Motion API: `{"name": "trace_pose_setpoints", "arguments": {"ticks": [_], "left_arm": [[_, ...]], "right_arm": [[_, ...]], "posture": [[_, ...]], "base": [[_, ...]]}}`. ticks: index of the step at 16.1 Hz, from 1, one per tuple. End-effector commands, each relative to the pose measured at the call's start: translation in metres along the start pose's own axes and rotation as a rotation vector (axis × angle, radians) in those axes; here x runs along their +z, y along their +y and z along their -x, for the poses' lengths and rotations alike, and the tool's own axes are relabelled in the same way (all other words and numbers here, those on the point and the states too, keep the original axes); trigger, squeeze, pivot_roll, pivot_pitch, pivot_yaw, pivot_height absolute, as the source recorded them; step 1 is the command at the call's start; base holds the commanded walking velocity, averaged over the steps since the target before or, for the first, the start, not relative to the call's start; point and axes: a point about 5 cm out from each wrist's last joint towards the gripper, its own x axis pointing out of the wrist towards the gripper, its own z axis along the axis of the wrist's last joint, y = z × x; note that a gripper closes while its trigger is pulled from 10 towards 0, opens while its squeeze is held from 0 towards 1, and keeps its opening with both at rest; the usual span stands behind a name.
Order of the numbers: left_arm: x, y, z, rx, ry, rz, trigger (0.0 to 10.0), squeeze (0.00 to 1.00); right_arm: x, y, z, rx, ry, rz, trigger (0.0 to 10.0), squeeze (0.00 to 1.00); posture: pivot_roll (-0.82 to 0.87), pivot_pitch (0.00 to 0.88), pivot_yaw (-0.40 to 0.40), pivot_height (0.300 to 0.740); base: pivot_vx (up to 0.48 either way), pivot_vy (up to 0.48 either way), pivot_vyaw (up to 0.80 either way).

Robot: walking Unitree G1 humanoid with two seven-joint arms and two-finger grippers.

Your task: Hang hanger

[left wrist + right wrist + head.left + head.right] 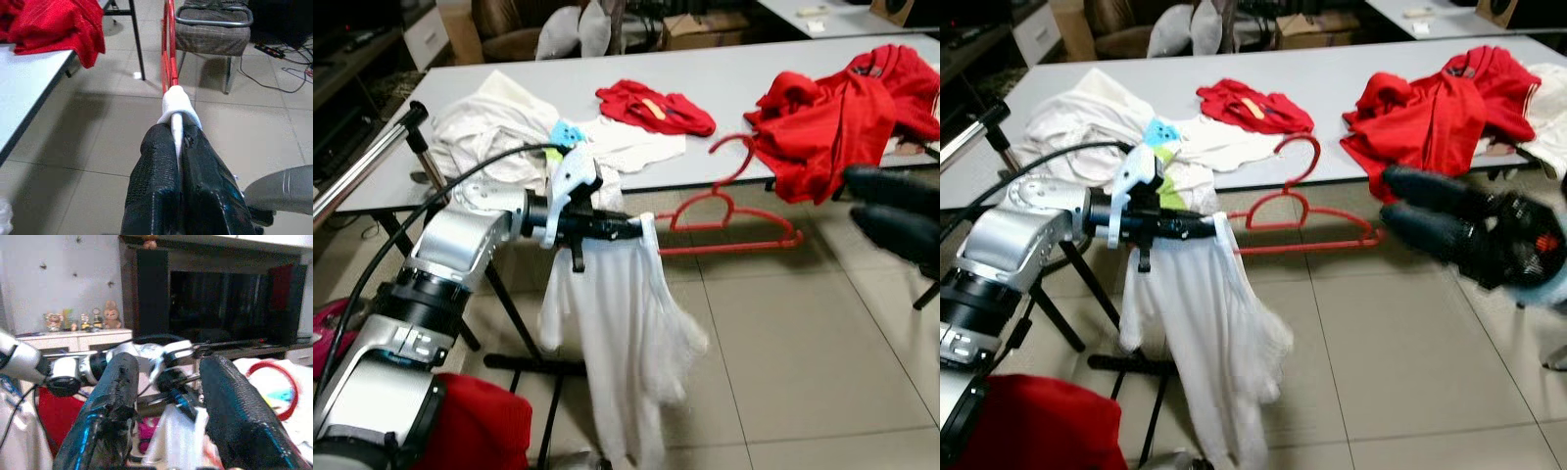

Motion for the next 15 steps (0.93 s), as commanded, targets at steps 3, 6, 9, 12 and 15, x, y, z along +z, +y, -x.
{"name": "trace_pose_setpoints", "arguments": {"ticks": [3,6,9,12,15], "left_arm": [[0.023,-0.002,0.009,0.015,-0.109,-0.033,0.0,0.0],[0.036,-0.005,0.009,-0.008,-0.141,-0.055,0.0,0.0],[0.041,-0.009,0.01,-0.026,-0.147,-0.069,0.0,0.0],[0.046,-0.011,0.009,-0.059,-0.158,-0.082,0.0,0.0],[0.055,-0.01,0.008,-0.088,-0.205,-0.076,0.0,0.0]], "right_arm": [[-0.056,0.015,-0.022,-0.097,0.103,-0.128,10.0,1.0],[-0.109,0.006,-0.021,-0.32,0.174,-0.23,10.0,1.0],[-0.131,0.001,-0.002,-0.482,0.217,-0.29,10.0,1.0],[-0.151,-0.008,0.022,-0.622,0.226,-0.323,10.0,1.0],[-0.167,-0.013,0.043,-0.709,0.254,-0.37,10.0,1.0]], "posture": [[-0.12,0.0,0.1,0.74],[-0.11,0.0,0.084,0.74],[-0.11,0.0,0.074,0.74],[-0.11,0.0,0.073,0.74],[-0.12,0.0,0.076,0.74]], "base": [[0.0,0.0,0.0],[0.0,0.0,0.0],[0.0,0.0,0.0],[0.0,0.0,0.0],[0.0,0.0,0.0]]}}
